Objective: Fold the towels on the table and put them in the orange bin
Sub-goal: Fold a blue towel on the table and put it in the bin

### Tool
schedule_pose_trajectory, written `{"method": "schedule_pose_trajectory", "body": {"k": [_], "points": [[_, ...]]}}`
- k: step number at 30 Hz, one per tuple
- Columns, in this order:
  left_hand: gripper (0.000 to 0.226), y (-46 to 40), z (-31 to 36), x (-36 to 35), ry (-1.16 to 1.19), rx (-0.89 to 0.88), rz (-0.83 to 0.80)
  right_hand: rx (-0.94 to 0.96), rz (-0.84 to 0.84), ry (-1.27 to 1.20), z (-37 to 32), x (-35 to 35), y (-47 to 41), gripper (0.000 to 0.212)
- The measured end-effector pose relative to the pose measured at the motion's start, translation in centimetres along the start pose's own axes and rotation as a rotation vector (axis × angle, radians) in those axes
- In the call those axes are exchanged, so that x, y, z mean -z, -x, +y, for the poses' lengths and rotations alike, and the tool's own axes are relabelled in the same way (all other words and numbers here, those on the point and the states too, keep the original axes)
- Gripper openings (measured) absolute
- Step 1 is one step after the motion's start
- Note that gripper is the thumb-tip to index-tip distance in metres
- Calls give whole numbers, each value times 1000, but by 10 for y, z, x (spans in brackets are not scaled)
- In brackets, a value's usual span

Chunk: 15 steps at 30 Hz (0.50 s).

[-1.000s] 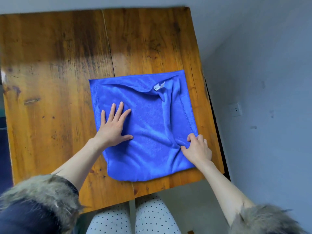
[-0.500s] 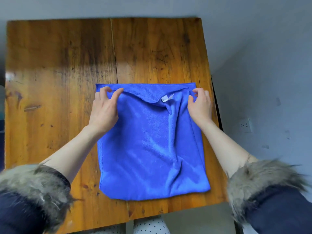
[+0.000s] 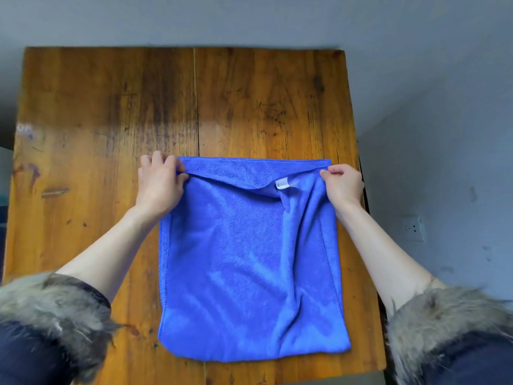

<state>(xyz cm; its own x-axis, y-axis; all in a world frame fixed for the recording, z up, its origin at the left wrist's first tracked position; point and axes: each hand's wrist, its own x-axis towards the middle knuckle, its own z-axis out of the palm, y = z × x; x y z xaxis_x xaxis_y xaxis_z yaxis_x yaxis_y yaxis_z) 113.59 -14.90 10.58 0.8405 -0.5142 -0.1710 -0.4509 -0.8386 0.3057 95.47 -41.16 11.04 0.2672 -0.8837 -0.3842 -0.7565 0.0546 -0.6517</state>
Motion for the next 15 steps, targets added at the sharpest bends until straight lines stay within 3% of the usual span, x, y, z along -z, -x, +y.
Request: {"method": "schedule_pose_trajectory", "body": {"k": [6, 9, 11, 13, 15], "points": [[5, 1, -14, 23, 339, 22, -96, 4, -9, -194, 11, 20, -7, 8], [13, 3, -23, 28, 348, 17, -152, 40, -64, -252, 16, 26, -9, 12], [7, 2, -27, 30, 421, 64, -145, 53, -82, -300, 16, 27, -10, 11], [10, 1, -30, 33, 649, 143, -160, 62, -80, -359, 15, 28, -11, 8], [20, 0, -32, 36, 1044, 241, -186, 77, -41, -388, 13, 29, -15, 6]]}}
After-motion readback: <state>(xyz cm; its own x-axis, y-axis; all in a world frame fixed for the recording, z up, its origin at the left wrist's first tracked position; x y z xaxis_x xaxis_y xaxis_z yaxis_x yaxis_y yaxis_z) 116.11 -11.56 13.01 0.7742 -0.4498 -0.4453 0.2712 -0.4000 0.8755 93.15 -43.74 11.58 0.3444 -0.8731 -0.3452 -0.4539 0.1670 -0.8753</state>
